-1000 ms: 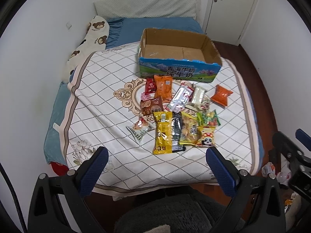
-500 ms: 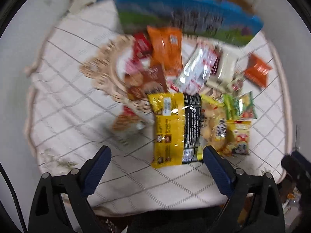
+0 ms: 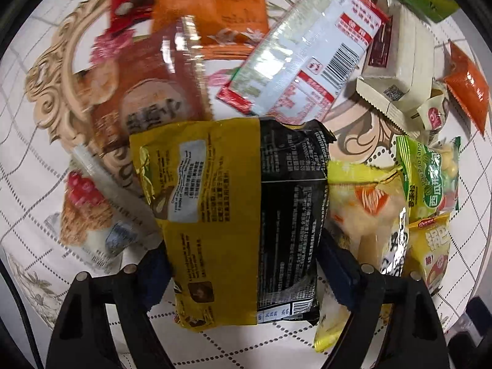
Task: Organize snacks
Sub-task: 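Grasp the yellow-black bag with the left tool while the right tool grasps the yellow cake packet, then carry both packets into the cardboard box and open both tools to release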
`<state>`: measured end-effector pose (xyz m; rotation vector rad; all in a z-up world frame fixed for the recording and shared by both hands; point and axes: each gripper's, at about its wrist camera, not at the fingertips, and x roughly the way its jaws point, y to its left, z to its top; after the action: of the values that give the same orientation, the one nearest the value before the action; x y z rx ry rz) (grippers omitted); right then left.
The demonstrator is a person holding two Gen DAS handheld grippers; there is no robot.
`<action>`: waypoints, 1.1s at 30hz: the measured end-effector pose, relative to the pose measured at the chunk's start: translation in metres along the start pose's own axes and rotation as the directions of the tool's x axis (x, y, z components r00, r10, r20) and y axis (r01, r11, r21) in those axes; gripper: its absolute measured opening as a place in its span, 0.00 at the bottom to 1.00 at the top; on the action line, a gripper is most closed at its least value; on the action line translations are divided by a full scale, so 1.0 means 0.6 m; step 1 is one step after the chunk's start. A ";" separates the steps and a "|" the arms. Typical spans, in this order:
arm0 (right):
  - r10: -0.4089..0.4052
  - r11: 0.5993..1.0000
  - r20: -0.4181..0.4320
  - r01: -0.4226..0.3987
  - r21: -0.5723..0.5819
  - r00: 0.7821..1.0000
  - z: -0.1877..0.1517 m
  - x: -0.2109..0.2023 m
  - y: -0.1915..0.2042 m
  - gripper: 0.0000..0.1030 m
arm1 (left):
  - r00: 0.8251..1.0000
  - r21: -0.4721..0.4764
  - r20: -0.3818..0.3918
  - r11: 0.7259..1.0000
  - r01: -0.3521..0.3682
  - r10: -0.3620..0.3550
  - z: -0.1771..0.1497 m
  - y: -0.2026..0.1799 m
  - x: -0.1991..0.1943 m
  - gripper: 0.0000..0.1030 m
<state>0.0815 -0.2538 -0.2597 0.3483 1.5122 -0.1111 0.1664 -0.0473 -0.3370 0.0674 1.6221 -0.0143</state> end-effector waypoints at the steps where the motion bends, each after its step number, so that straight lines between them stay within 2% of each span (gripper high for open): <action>1: 0.007 1.000 0.000 -0.007 -0.007 1.000 0.004 0.002 0.004 0.67 | 1.000 -0.004 0.012 1.000 -0.012 0.012 -0.008 0.010 0.000 0.80; 6: 0.053 0.996 -0.037 -0.056 -0.070 0.998 0.027 0.043 0.047 0.67 | 0.998 -0.038 0.015 0.998 -0.058 0.059 -0.070 0.073 -0.011 0.80; 9: 0.025 0.994 -0.056 -0.030 -0.102 0.998 0.045 0.085 0.083 0.67 | 0.997 -0.042 0.021 0.996 -0.076 0.077 -0.090 0.099 -0.003 0.80; 14: -0.004 0.995 -0.078 -0.004 -0.101 0.997 0.086 0.151 0.125 0.67 | 0.999 -0.049 -0.017 0.998 0.031 -0.032 -0.085 0.132 0.035 0.82; 17: -0.023 0.999 -0.127 0.017 -0.050 0.992 0.105 0.185 0.130 0.67 | 0.999 -0.032 -0.020 0.998 0.047 -0.048 -0.081 0.147 0.058 0.80; 18: -0.019 0.999 -0.137 0.015 -0.032 0.990 0.108 0.192 0.130 0.62 | 0.999 -0.027 -0.014 0.998 0.048 -0.049 -0.080 0.143 0.062 0.79; 19: -0.021 1.000 -0.146 0.019 -0.019 0.989 0.110 0.198 0.128 0.52 | 0.999 -0.022 -0.006 0.999 0.047 -0.047 -0.079 0.141 0.065 0.77; 20: -0.037 0.999 -0.148 0.036 -0.012 0.988 0.111 0.200 0.127 0.50 | 0.999 -0.018 -0.002 0.999 0.048 -0.048 -0.077 0.145 0.058 0.77; 22: -0.054 0.999 -0.130 0.052 -0.016 0.990 0.111 0.193 0.127 0.43 | 0.999 -0.017 0.016 0.999 0.049 -0.049 -0.080 0.146 0.053 0.77; 25: -0.070 0.997 -0.111 0.067 -0.028 0.991 0.102 0.170 0.131 0.39 | 0.998 -0.025 0.036 0.998 0.054 -0.053 -0.089 0.156 0.018 0.76; 28: -0.043 0.999 -0.096 0.042 -0.022 0.994 0.093 0.132 0.129 0.38 | 0.996 -0.020 0.061 0.998 0.064 -0.063 -0.084 0.172 -0.014 0.76; 33: 0.033 0.999 -0.026 -0.034 -0.038 0.999 0.098 0.041 0.130 0.38 | 0.985 0.004 0.141 0.995 0.103 -0.103 -0.081 0.193 -0.115 0.76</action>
<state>0.1619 -0.1935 -0.2705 0.3445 1.5308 -0.0512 0.1274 0.0685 -0.2619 -0.0198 1.4823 -0.0946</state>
